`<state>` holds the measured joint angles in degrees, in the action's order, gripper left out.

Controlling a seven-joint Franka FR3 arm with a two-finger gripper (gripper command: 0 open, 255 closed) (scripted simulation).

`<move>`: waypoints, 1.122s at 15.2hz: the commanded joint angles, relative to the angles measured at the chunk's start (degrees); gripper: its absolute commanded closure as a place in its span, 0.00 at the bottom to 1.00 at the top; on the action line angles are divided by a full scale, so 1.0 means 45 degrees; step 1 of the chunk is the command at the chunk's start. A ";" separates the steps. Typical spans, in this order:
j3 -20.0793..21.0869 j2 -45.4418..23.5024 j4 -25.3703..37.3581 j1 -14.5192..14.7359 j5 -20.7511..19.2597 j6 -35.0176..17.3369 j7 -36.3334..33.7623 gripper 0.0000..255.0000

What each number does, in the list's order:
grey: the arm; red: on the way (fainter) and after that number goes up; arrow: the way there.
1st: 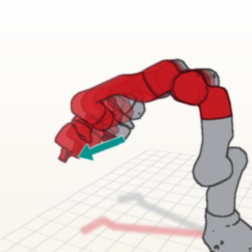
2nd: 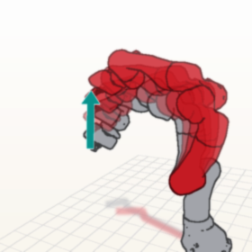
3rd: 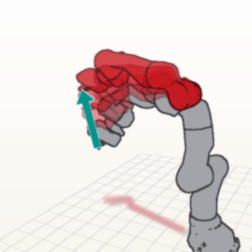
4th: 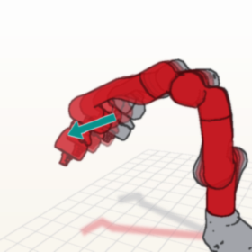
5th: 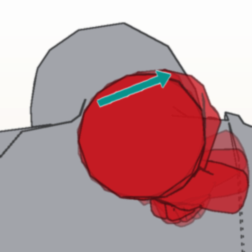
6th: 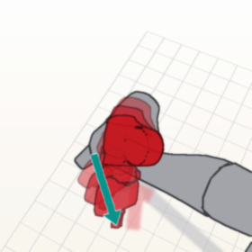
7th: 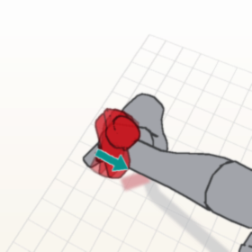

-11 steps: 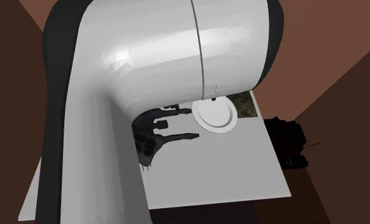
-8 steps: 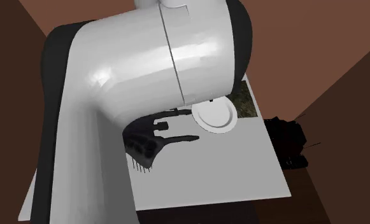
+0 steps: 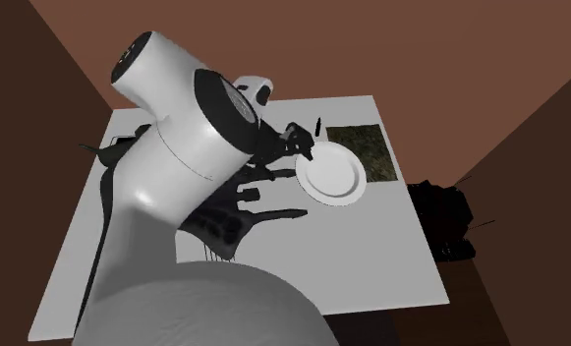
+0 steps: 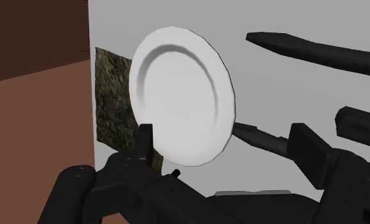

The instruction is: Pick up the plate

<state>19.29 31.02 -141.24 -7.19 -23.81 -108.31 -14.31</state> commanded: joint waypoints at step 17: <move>0.3394 -0.8178 0.1320 -0.2100 -0.7981 0.1976 -0.9044 0.00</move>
<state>34.56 -5.03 -135.32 -16.73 -59.35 -99.42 -54.29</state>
